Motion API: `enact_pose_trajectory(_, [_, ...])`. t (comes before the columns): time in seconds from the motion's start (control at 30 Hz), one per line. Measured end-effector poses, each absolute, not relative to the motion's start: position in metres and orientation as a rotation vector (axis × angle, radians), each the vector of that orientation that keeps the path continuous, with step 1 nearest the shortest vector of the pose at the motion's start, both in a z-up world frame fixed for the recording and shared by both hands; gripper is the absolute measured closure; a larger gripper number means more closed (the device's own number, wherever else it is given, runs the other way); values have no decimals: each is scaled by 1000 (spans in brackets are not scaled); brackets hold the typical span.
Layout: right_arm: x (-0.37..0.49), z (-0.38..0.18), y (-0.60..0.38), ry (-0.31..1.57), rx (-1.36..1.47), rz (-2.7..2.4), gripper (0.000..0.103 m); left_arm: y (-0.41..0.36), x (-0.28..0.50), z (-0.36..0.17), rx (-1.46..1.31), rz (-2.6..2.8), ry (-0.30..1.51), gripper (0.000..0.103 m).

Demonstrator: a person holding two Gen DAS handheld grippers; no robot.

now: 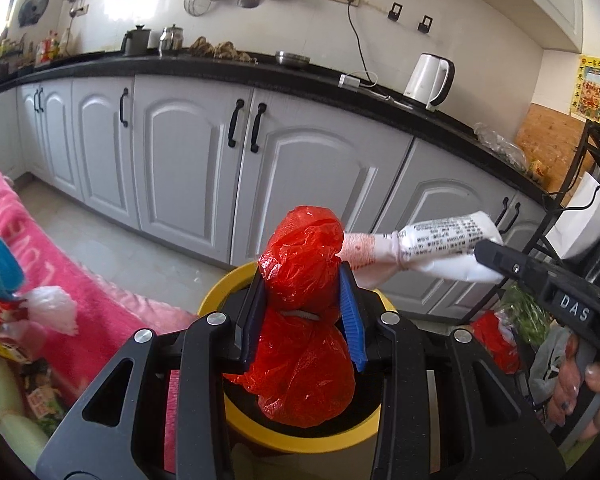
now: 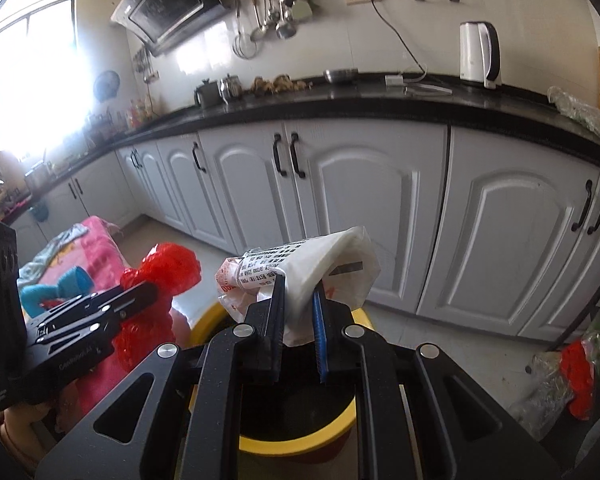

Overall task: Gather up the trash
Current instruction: 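Carry both held bags over the yellow-rimmed bin, then open both tools to drop the bags into the bin, then move both empty tools back to the trash pile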

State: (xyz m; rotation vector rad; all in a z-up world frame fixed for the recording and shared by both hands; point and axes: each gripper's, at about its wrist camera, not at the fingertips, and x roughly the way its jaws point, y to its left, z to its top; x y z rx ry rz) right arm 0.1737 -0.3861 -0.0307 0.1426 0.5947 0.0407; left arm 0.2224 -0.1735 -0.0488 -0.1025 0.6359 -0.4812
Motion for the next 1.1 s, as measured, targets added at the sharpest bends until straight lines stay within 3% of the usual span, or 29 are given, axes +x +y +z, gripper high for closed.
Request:
enact_pose_trajectory(0.27, [188, -56, -384, 667, 136, 31, 88, -180, 237, -71, -128, -490, 681, 73])
enact_pose_trajectory(0.33, [191, -60, -384, 675, 144, 29, 78, -178, 237, -73, -132, -488, 685, 72])
enact_pose_trajectory(0.47, [192, -62, -385, 677, 158, 25, 64, -175, 236, -72, -135, -478, 688, 58])
enact_pose_trajectory(0.6, [189, -56, -385, 659, 158, 24, 60, -168, 232, -67, -143, -459, 682, 49])
enact_pose_trajectory(0.9, [175, -35, -376, 581, 165, 67, 44, -143, 219, -44, -140, -384, 645, 16])
enact_pose_trajectory(1.1, [165, -20, -363, 534, 149, 92, 36, -123, 208, -28, -154, -347, 610, 11])
